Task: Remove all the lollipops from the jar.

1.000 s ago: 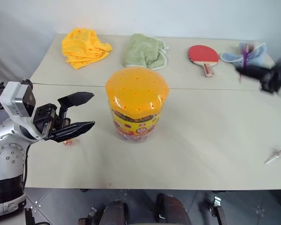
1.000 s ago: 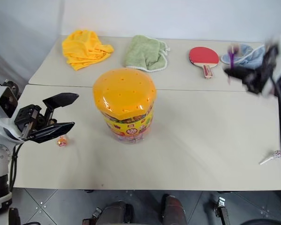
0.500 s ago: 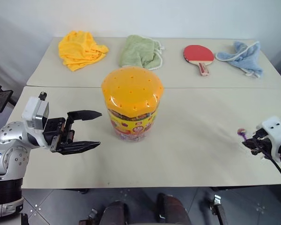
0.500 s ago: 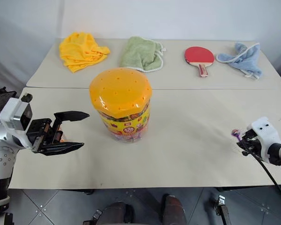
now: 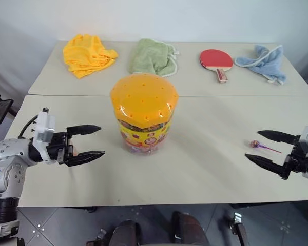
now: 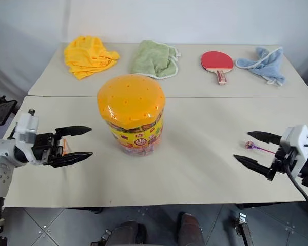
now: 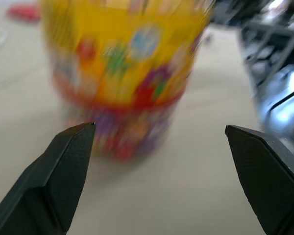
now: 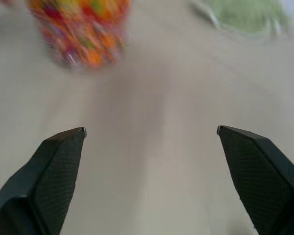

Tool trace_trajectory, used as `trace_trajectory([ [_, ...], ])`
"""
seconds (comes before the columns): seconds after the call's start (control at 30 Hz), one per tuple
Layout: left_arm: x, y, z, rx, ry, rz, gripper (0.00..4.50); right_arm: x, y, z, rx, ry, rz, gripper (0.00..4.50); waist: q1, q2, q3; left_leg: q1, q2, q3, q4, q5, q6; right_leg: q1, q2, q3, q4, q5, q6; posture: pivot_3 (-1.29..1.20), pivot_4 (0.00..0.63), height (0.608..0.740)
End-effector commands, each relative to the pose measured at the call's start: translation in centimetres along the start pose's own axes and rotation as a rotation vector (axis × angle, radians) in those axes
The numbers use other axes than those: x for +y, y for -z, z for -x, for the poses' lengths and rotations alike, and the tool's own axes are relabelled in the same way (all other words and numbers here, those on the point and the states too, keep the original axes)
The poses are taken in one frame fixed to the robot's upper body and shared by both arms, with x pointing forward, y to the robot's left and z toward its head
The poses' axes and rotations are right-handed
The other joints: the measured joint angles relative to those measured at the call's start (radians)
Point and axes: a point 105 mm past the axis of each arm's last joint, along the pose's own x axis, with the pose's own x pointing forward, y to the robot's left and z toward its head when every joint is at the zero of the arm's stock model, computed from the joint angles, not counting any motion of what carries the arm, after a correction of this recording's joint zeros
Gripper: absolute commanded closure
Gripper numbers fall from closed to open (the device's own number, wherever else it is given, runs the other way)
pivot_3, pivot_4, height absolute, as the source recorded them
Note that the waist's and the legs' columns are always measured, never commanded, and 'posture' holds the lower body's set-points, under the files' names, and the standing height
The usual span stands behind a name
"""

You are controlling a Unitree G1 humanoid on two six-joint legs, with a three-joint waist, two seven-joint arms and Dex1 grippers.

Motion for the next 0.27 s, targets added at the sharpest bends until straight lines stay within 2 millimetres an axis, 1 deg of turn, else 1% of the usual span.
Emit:
trace_trajectory([
  [0.03, -0.1, 1.3, 0.2, 0.042, -0.090, -0.069, 0.00, 2.9, 1.2, -2.9, -0.021, -0.161, 0.050, 0.02, 0.003, 0.000, 0.000, 0.000, 0.000, -0.001, 0.000, 0.000, 0.000, 0.000, 0.000, 0.000, 0.001, 0.000, 0.000, 0.00, 0.150, 0.740],
  [0.1, -0.6, 1.9, 0.2, 0.047, -0.131, -0.089, 0.00, 3.2, 2.1, -3.8, -0.029, -0.176, 0.063, 0.02, 0.007, 0.000, 0.000, 0.000, 0.000, -0.001, 0.000, -0.001, 0.000, 0.000, -0.001, -0.001, 0.001, 0.000, 0.000, 0.00, 0.150, 0.740],
  [0.2, -1.3, 2.1, 0.1, 0.024, -0.213, -0.100, 0.00, 2.5, 2.7, -5.1, -0.081, -0.117, 0.086, 0.02, 0.012, 0.000, 0.000, -0.002, -0.002, -0.002, 0.001, -0.002, 0.001, -0.002, -0.002, -0.002, 0.001, 0.000, 0.000, 0.00, 0.150, 0.740],
  [0.27, -1.5, 2.0, 0.0, 0.006, -0.280, -0.089, 0.00, 1.9, 3.2, -5.5, -0.097, -0.072, 0.088, 0.02, 0.012, 0.000, 0.000, -0.002, -0.003, -0.002, 0.002, -0.002, 0.001, 0.000, -0.003, -0.002, 0.001, 0.000, 0.000, 0.00, 0.150, 0.740],
])
